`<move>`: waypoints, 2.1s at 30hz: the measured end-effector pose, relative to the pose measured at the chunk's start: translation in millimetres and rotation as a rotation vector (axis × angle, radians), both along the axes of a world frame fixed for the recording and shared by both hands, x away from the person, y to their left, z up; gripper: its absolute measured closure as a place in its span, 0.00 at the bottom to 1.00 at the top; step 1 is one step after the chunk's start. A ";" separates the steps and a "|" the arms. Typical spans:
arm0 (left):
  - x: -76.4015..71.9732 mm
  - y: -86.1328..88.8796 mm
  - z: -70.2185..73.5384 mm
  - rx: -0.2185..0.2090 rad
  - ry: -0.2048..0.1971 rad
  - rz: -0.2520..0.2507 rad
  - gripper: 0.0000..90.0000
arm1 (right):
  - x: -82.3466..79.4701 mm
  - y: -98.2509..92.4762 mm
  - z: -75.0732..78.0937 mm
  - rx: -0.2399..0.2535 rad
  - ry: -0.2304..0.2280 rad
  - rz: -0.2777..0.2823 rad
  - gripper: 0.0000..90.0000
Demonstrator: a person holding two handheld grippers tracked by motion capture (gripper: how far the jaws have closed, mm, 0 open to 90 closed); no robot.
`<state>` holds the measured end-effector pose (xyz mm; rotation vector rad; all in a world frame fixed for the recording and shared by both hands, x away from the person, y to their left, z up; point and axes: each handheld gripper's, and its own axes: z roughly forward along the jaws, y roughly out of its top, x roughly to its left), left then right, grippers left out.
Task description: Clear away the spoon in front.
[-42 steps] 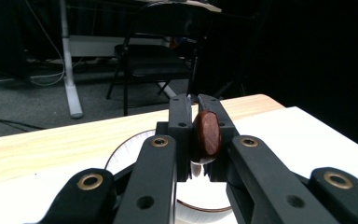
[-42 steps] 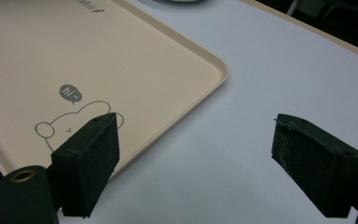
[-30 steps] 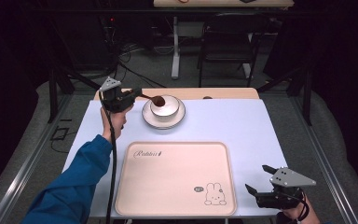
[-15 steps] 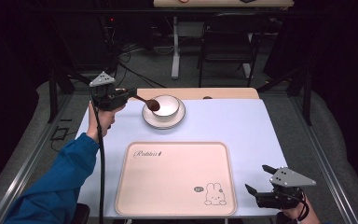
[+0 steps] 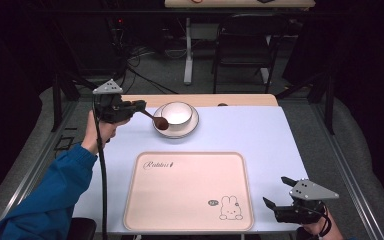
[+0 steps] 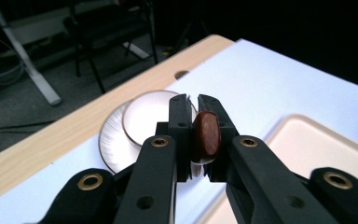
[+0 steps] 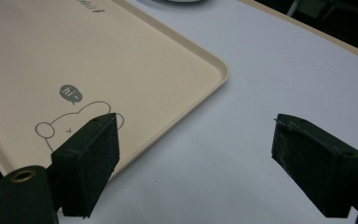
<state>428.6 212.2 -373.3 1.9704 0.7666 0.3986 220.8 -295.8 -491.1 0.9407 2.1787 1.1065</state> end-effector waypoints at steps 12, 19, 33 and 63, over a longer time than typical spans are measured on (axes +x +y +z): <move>-12.9 1.6 0.0 0.074 0.077 -0.074 0.93 | 0.2 0.4 0.1 -0.003 -0.001 0.002 0.16; -16.8 2.1 -7.7 0.112 0.121 -0.102 0.93 | 0.3 0.5 0.0 -0.003 0.001 0.003 0.16; -20.1 1.6 -25.4 0.170 0.214 -0.168 0.93 | 0.7 0.7 0.0 -0.005 0.001 0.003 0.16; -6.4 -16.1 -57.8 0.197 0.336 -0.200 0.90 | 1.2 0.7 -0.1 -0.007 0.000 0.001 0.16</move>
